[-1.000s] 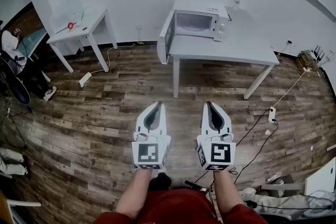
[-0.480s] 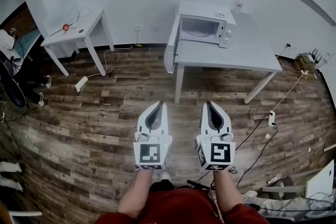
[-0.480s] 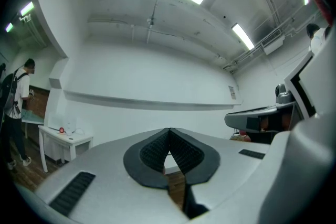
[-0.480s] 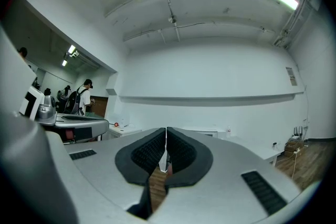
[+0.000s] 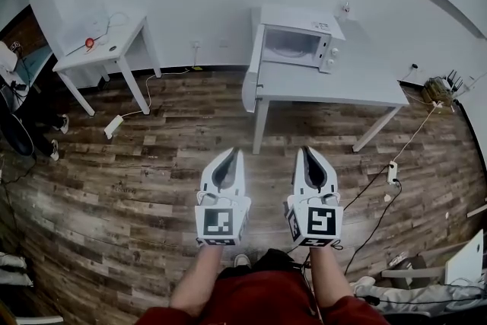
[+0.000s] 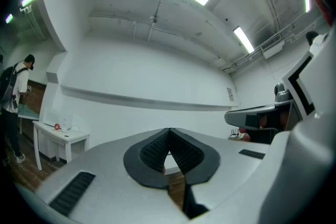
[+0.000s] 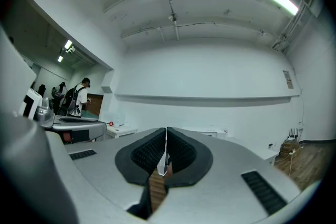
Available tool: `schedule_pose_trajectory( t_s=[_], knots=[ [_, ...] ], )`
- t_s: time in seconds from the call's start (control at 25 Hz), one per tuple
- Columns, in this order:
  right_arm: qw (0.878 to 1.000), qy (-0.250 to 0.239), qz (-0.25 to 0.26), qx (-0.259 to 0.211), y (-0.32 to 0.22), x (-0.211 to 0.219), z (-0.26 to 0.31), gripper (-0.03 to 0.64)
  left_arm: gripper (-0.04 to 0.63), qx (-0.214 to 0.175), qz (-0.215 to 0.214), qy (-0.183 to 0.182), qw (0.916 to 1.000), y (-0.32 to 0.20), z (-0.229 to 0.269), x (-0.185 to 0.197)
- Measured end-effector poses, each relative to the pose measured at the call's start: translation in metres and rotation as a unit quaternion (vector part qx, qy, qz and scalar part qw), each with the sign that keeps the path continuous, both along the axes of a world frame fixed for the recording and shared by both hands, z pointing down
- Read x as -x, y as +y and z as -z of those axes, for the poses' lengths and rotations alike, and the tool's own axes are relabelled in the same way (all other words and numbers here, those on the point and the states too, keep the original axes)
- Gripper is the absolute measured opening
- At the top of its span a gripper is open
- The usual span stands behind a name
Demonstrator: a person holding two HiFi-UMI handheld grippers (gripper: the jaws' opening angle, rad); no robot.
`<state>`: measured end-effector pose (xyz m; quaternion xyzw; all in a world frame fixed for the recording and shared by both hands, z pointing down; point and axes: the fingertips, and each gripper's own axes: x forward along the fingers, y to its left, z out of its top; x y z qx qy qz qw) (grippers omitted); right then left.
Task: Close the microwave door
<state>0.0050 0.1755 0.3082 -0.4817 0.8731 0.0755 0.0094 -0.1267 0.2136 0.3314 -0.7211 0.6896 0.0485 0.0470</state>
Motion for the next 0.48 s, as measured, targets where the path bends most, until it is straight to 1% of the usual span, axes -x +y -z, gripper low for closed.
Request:
schedule_pose_trajectory(
  t_s=[0.28,0.48],
  knots=[
    [1.000,-0.006,-0.004,0.007,-0.026,0.003,-0.007,0.029,0.028,0.004,-0.008,-0.005,1.0000,-0.025,-0.004,0.002],
    [1.000,-0.013,0.001,0.009,-0.063,0.008,-0.014,0.028,0.028,0.002,-0.004,-0.011,0.9999,-0.059,-0.006,0.005]
  ],
)
